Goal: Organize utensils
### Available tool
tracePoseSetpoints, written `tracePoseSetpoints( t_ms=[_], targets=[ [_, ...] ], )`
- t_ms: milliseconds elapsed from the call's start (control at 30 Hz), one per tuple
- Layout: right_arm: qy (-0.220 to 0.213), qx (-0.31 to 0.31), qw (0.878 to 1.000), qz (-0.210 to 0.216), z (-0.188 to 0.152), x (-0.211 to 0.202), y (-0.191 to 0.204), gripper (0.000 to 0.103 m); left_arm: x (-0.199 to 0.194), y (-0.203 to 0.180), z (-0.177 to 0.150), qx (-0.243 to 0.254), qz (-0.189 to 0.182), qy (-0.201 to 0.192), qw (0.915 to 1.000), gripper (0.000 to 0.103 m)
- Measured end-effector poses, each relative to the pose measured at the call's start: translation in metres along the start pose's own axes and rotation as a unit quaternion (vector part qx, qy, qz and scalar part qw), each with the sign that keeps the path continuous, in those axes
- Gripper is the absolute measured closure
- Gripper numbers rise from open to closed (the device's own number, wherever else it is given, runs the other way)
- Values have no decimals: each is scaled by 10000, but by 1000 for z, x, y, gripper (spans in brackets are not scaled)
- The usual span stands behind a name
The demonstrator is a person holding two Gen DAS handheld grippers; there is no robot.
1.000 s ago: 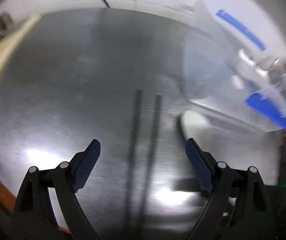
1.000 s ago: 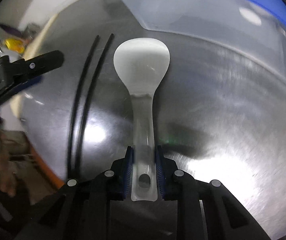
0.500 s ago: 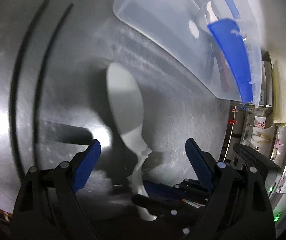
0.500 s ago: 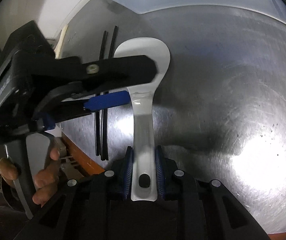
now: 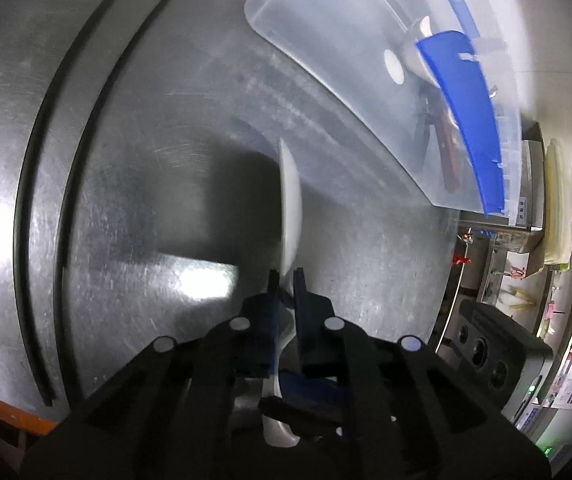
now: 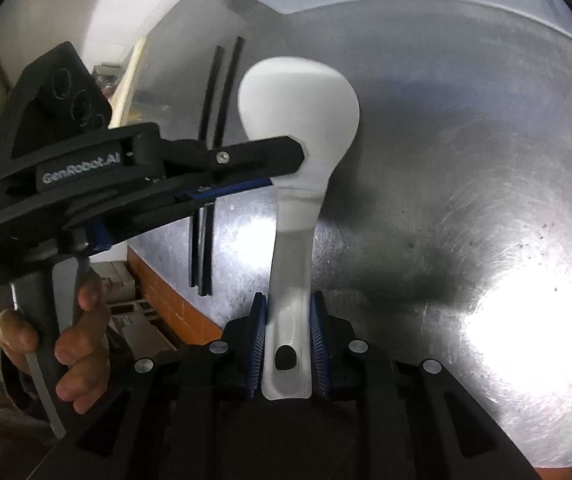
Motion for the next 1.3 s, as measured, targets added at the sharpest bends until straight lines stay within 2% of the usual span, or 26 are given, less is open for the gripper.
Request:
tracePoseSetpoints(
  t_ms=[33,67,133,200,267,300,333,367,400,433,567,667,733,800,867,967,1067,1133,1233,1300],
  targets=[
    [-30,-45,10000,10,-2,-2,-1,98,-1,-2,-1,10,-12,-16,10000,97],
    [-46,-130,9999,69,-2,-6,-1,101,0,-4,-3,23,-4,-25,10000,97],
    [-54,-216,9997,-44,-7,-7,13,101,6,-6,-4,-11,-14,24,10000,98],
    [-56,-176,9985,-517,-7,-9,11,99,12,-4,-3,-122,46,61,9999,99],
    [-50,-124,9976,-673,-7,-10,6,95,18,0,-3,-209,103,114,9997,99],
    [-104,-119,9972,-725,-6,-12,6,85,20,0,-3,-228,146,116,9996,99],
    [-168,-140,9965,-811,-6,-15,7,54,22,-1,-4,-224,158,113,9996,99],
    [-264,-198,9945,-996,-7,-20,9,41,22,-1,-4,-220,167,110,9996,99],
    [-393,-280,9919,-1173,-7,-24,12,35,22,-2,-4,-212,180,97,9996,99],
    [-455,-357,9894,-1329,-6,-26,14,35,22,-4,-3,-194,200,81,9996,99],
    [-446,-312,9893,-1357,0,-23,11,35,12,-15,-1,-14,400,-183,9990,98],
    [-455,-160,9899,-1335,7,-15,10,37,-1,-15,0,75,499,-413,9979,98],
    [-504,-103,9892,-1371,15,-14,8,38,-9,-12,1,59,532,-512,9972,89],
    [-548,-112,9868,-1521,23,-9,11,43,-17,-8,1,49,536,-642,9965,56],
    [-556,-113,9854,-1607,31,0,12,49,-27,-3,0,42,475,-849,9953,47],
    [-612,-130,9832,-1712,38,1,18,56,-40,5,-2,-9,368,-1078,9935,47],
    [-704,-147,9783,-1945,41,4,24,73,-49,11,-5,15,379,-1169,9924,47],
    [-692,-153,9791,-1905,42,6,21,83,-50,16,-6,13,354,-1134,9929,47],
    [-697,-160,9801,-1853,41,8,21,85,-49,24,-8,4,210,-963,9951,47],
    [-676,-177,9839,-1646,38,10,21,87,-40,24,-8,3,40,-790,9969,47]
  ],
)
Point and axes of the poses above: each gripper's, at about its wrist camera, not at the fingertips, and x roughly the way its jaws point, y to its left, z to its top, the point moved 3 cm from there along x, roughly the way its jaws point, and after that the axes turned 14 degrees about y, right-handed, at the moved point
